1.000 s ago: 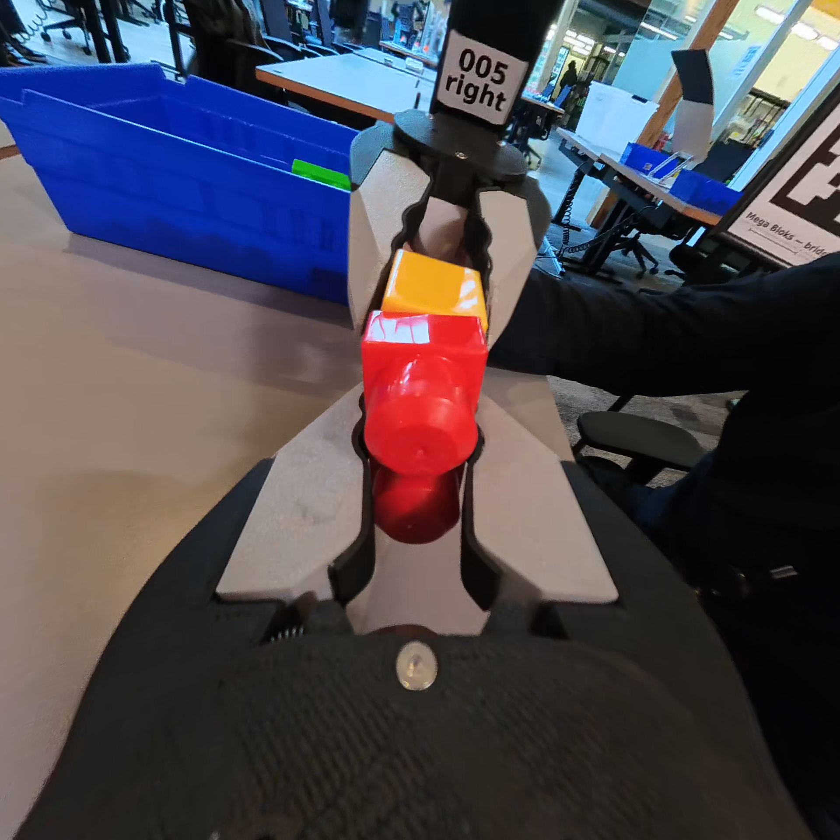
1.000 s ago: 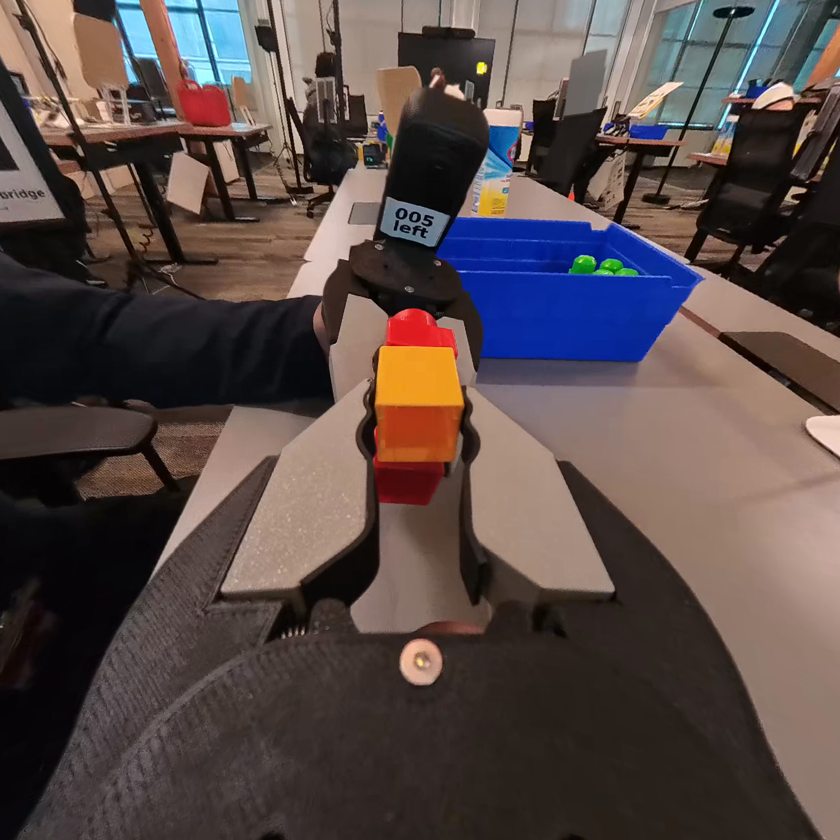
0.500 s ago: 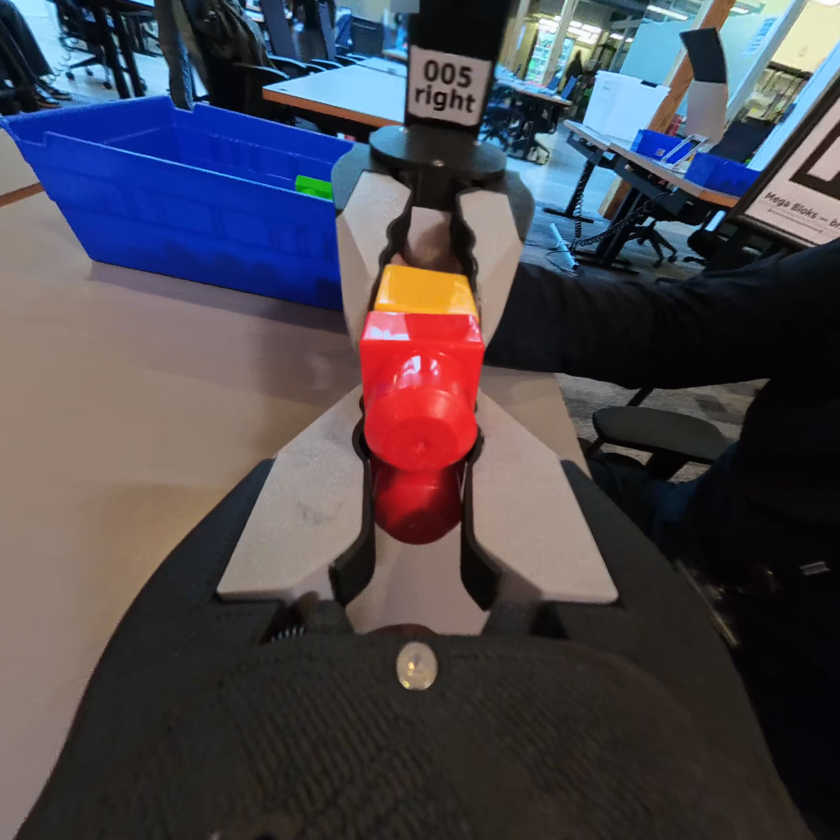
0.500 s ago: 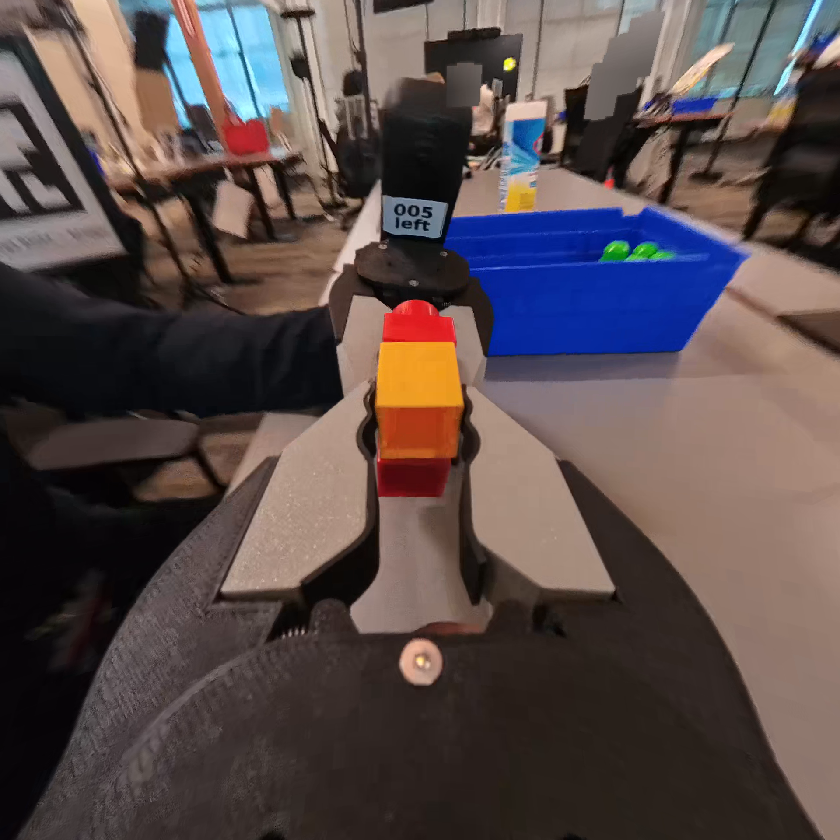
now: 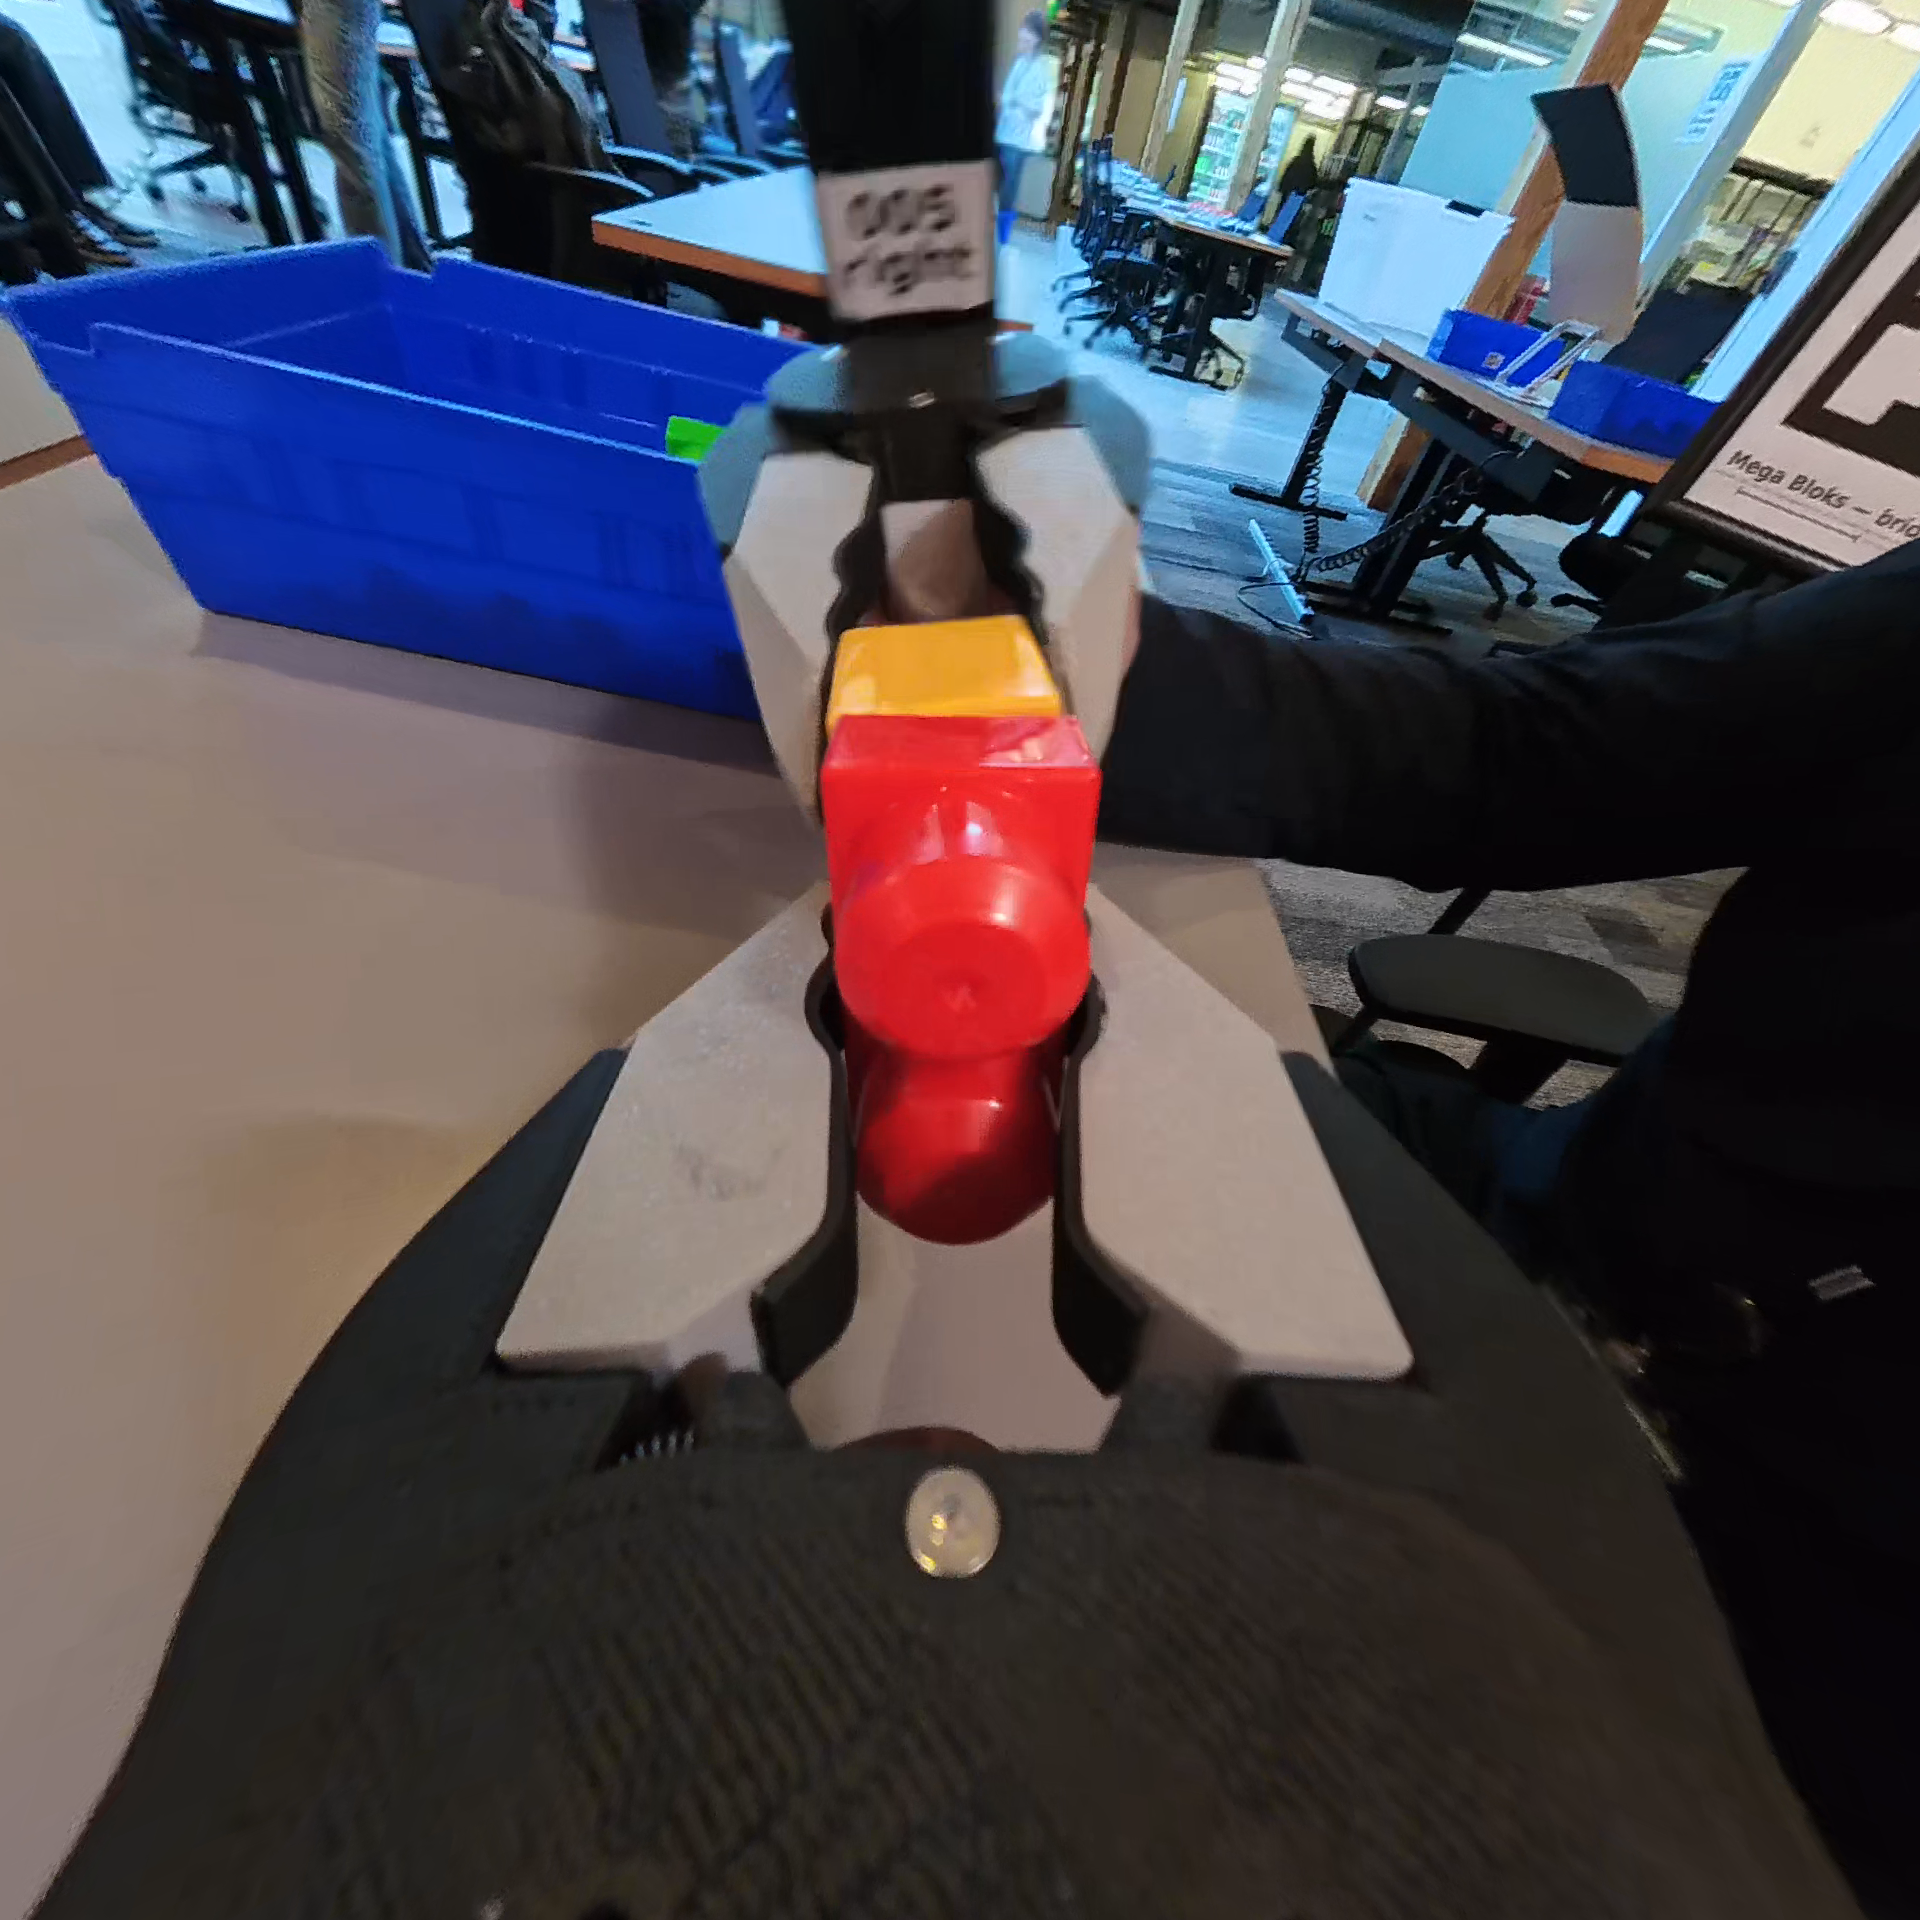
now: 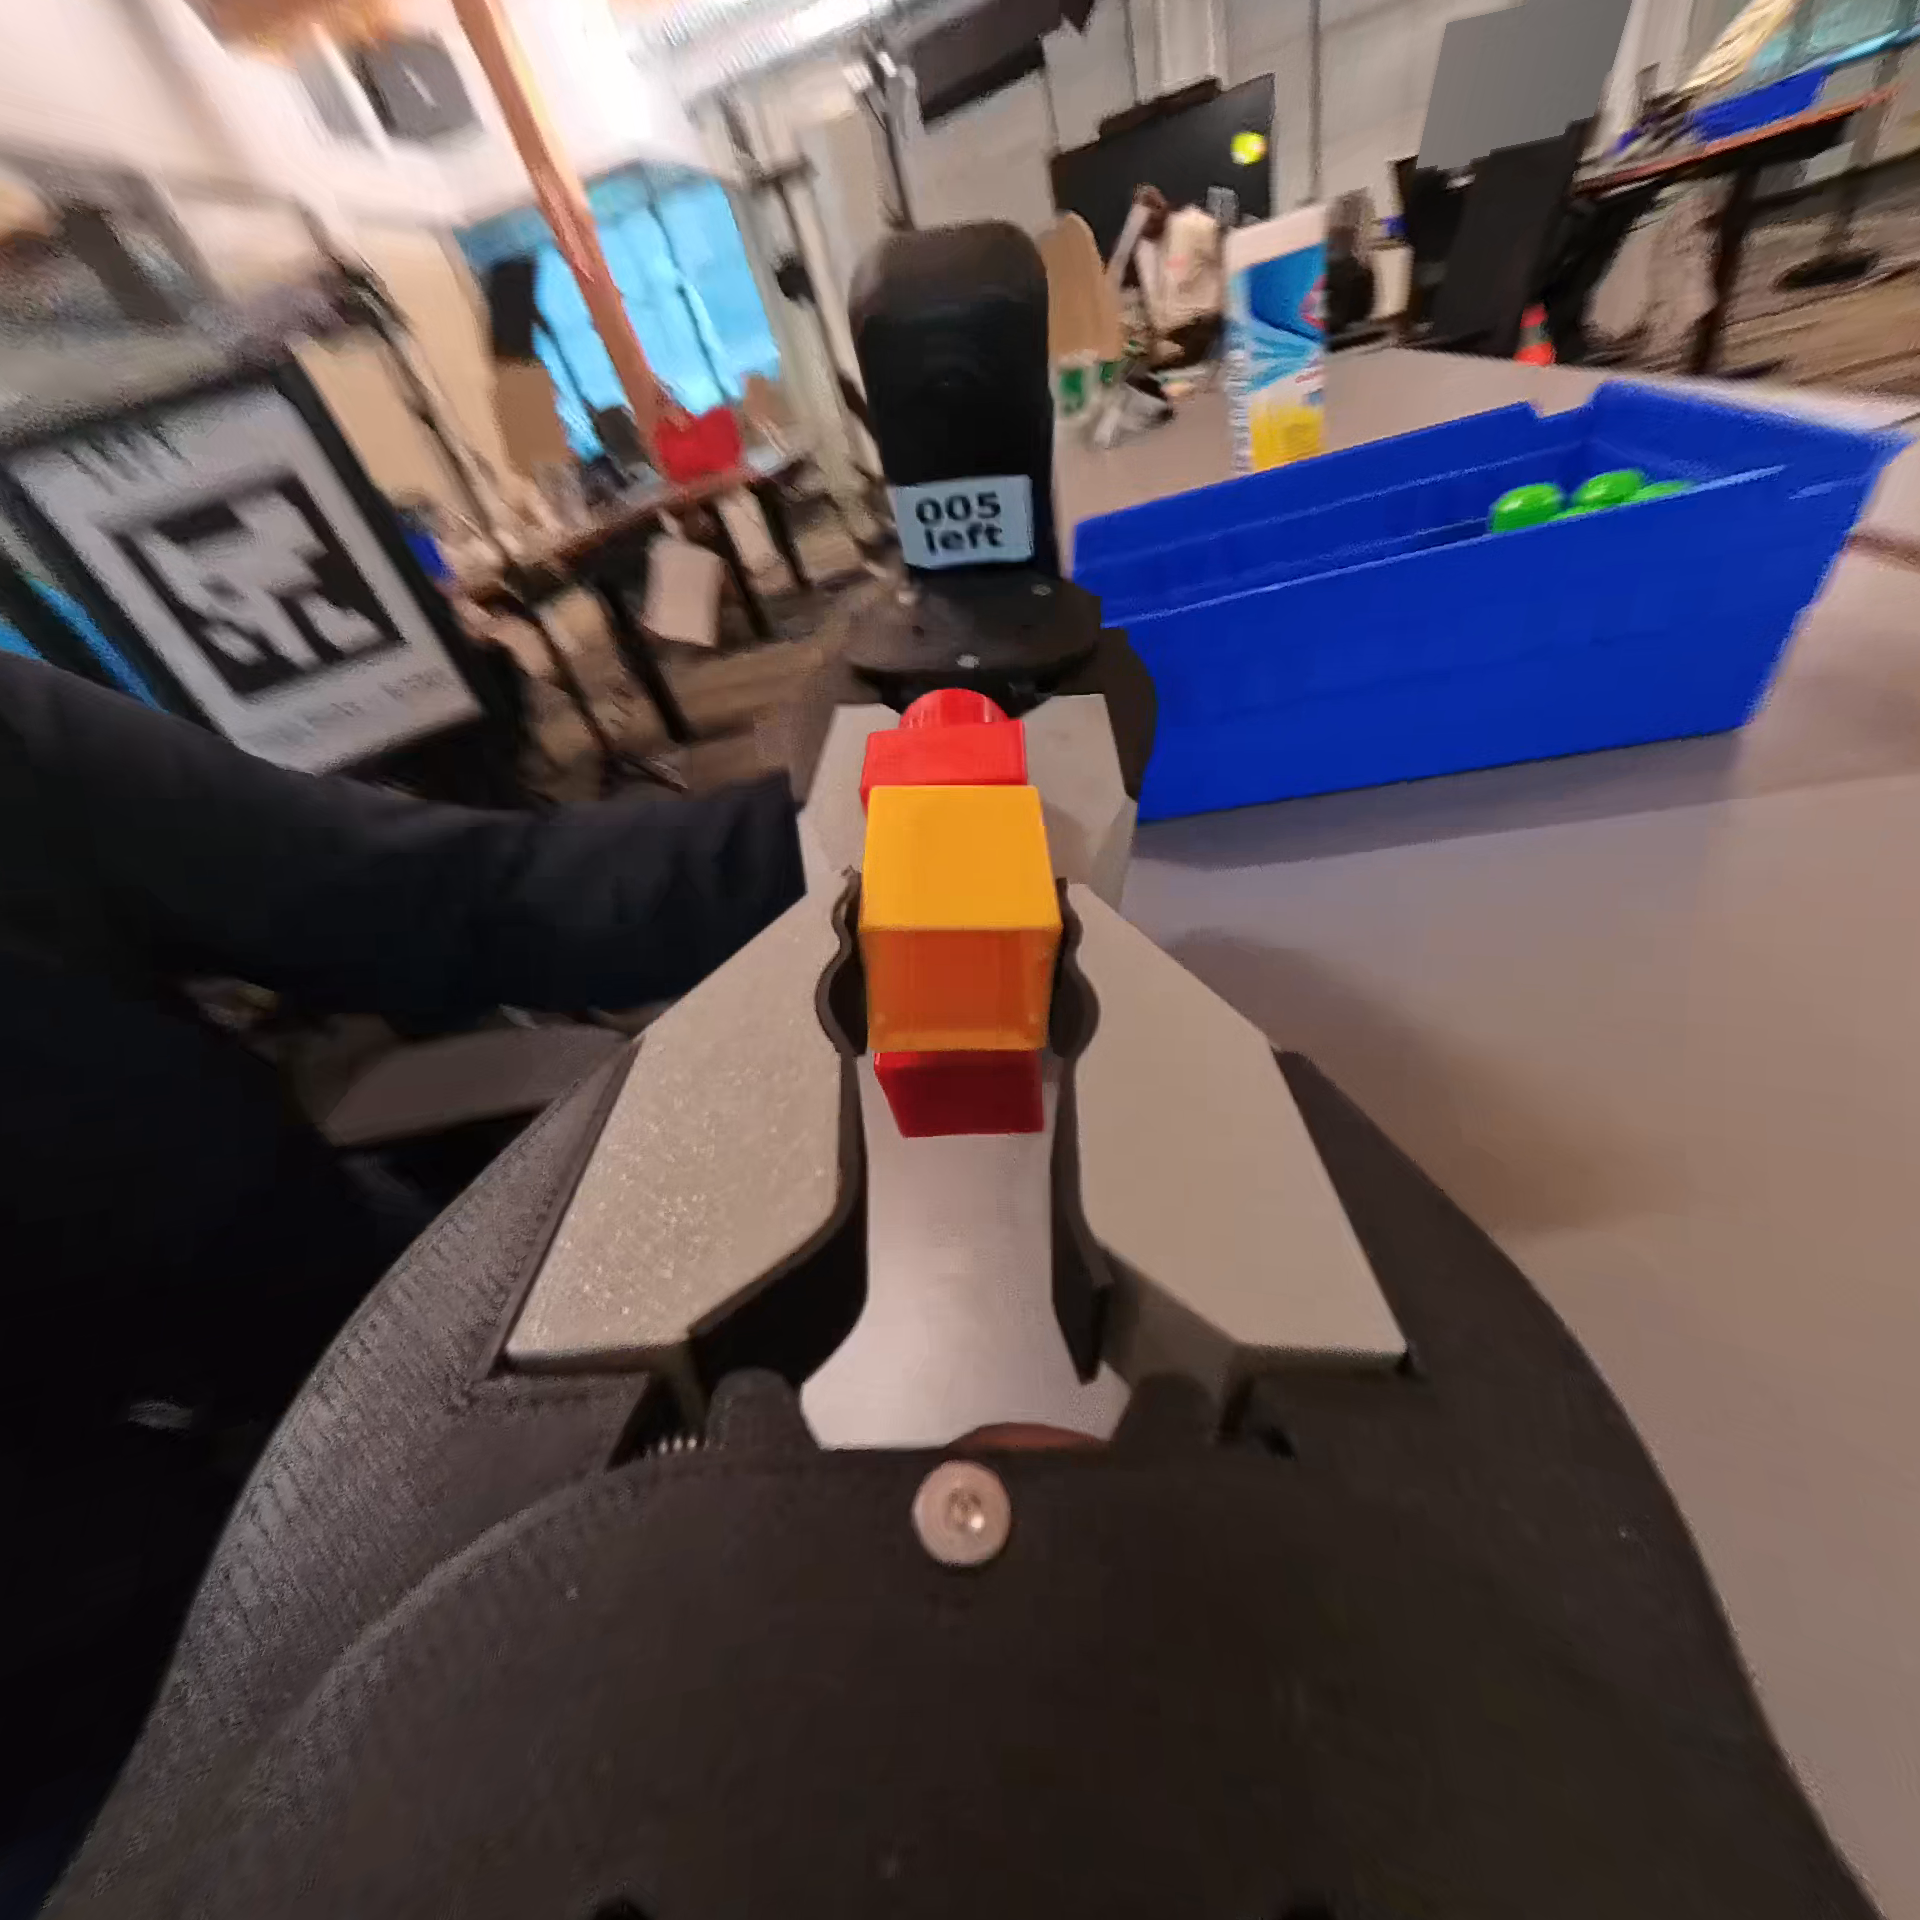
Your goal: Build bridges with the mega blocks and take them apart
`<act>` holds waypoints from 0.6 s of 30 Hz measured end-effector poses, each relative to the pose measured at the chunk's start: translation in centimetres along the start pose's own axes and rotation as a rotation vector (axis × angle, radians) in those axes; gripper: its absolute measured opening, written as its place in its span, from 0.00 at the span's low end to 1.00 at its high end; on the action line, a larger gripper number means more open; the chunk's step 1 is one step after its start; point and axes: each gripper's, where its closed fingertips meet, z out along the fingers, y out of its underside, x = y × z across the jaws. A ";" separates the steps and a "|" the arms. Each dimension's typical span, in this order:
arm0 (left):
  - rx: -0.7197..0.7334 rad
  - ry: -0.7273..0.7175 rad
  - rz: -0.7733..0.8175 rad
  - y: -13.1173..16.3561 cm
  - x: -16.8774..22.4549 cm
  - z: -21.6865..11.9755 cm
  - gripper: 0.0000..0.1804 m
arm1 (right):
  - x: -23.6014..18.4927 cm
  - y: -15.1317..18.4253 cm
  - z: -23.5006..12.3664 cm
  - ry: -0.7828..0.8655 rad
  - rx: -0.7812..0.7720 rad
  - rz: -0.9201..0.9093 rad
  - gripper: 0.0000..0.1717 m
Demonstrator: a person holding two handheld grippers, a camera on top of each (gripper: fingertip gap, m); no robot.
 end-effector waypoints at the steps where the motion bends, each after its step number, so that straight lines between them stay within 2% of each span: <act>1: -0.002 -0.007 -0.009 0.1 -0.2 -0.1 0.21 | 0.3 0.2 0.1 0.070 -0.036 -0.101 0.19; 3: 0.007 0.007 -0.023 0.0 -0.1 -0.1 0.21 | 0.3 0.2 0.1 0.171 -0.078 -0.272 0.19; 4: 0.015 0.007 -0.013 -0.2 -0.1 -0.1 0.21 | 0.2 0.1 0.0 0.178 -0.074 -0.284 0.19; 12: 0.018 0.004 0.006 -0.4 0.2 0.0 0.21 | -0.1 0.0 -0.2 -0.054 0.021 0.102 0.19; 18: 0.034 0.008 0.075 -0.8 0.9 0.0 0.21 | -1.1 -0.8 -0.4 -0.135 0.067 0.149 0.19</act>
